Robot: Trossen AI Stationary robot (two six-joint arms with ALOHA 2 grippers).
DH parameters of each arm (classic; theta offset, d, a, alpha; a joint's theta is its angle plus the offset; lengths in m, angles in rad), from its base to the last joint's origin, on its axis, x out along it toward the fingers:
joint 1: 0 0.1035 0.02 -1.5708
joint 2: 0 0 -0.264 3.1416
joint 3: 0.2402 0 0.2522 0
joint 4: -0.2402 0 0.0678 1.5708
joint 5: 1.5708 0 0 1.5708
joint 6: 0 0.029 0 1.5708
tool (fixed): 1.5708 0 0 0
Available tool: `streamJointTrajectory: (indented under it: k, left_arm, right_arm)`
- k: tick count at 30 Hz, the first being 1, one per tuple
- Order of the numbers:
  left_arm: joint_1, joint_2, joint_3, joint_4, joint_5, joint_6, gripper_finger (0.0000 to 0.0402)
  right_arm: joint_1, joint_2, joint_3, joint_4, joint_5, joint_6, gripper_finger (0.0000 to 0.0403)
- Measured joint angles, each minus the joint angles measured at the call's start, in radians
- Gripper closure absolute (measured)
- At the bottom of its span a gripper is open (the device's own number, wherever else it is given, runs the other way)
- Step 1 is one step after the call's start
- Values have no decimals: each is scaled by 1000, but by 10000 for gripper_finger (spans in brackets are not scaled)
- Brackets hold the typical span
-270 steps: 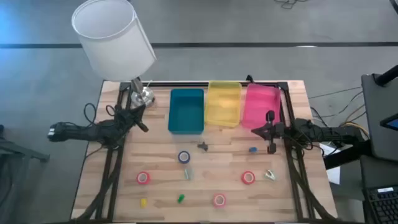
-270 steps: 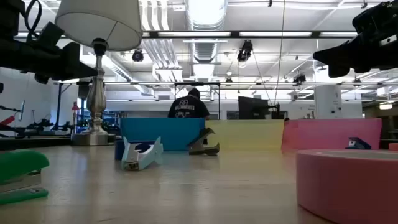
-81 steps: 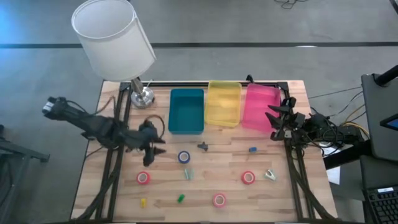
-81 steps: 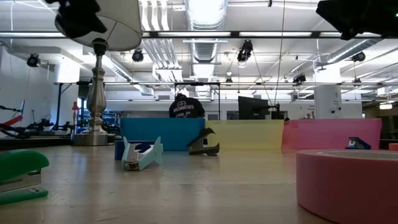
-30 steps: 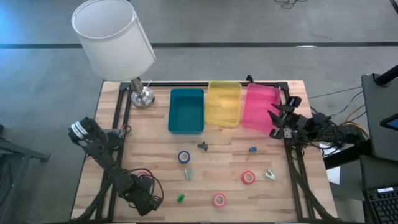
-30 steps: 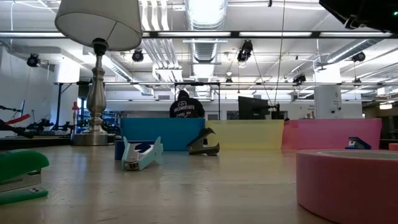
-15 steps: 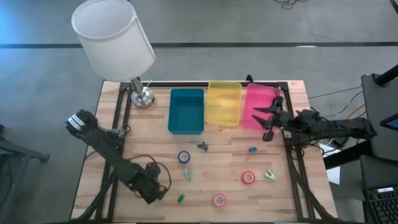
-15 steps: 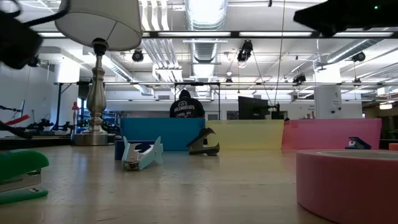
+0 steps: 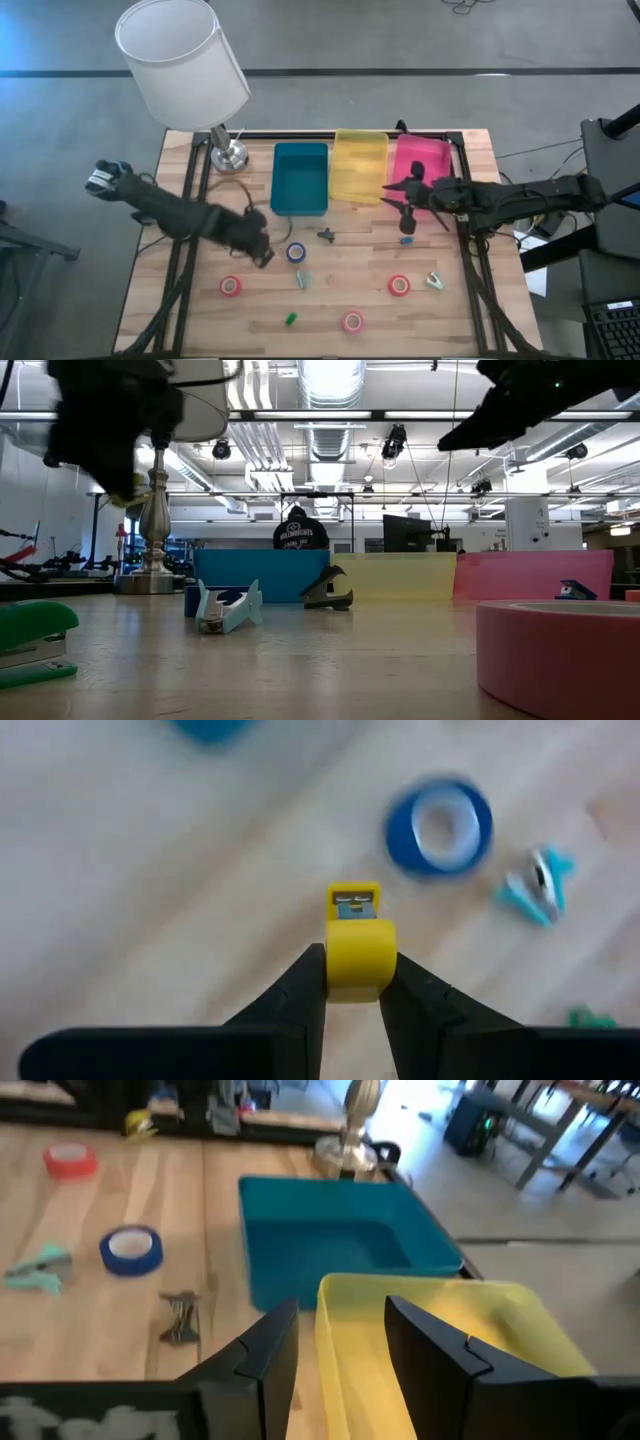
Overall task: Pick and place Stapler, Stapler remover, tape
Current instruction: Put the yellow stapler into the blue bin
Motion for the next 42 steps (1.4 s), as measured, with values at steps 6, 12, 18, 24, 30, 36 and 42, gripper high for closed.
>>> streamJointTrajectory:
  k: [6, 12, 18, 24, 30, 36, 42]
  left_arm:
    - [284, 9, 22, 134, 3, 421, 319]
    - [480, 85, 45, 363, 28, 745, 318]
    - [588, 235, 59, 517, 23, 921, 318]
    - [662, 418, 87, 618, -37, 980, 317]
    - [721, 585, 154, 623, -55, 962, 317]
    - [725, 671, 239, 635, -63, 969, 315]
    - [725, 689, 290, 598, -56, 994, 289]
  right_arm:
    - [0, 100, 26, -6, -1, 38, 251]
    - [0, 150, 43, -3, -1, 40, 247]
    - [0, 165, 41, -6, -2, 73, 251]
    - [0, 171, 39, -3, -2, 92, 250]
    - [1, 186, 38, 4, -3, 100, 255]
    - [1, 221, 33, 1, -4, 145, 266]
    - [3, 278, 33, 2, -4, 210, 270]
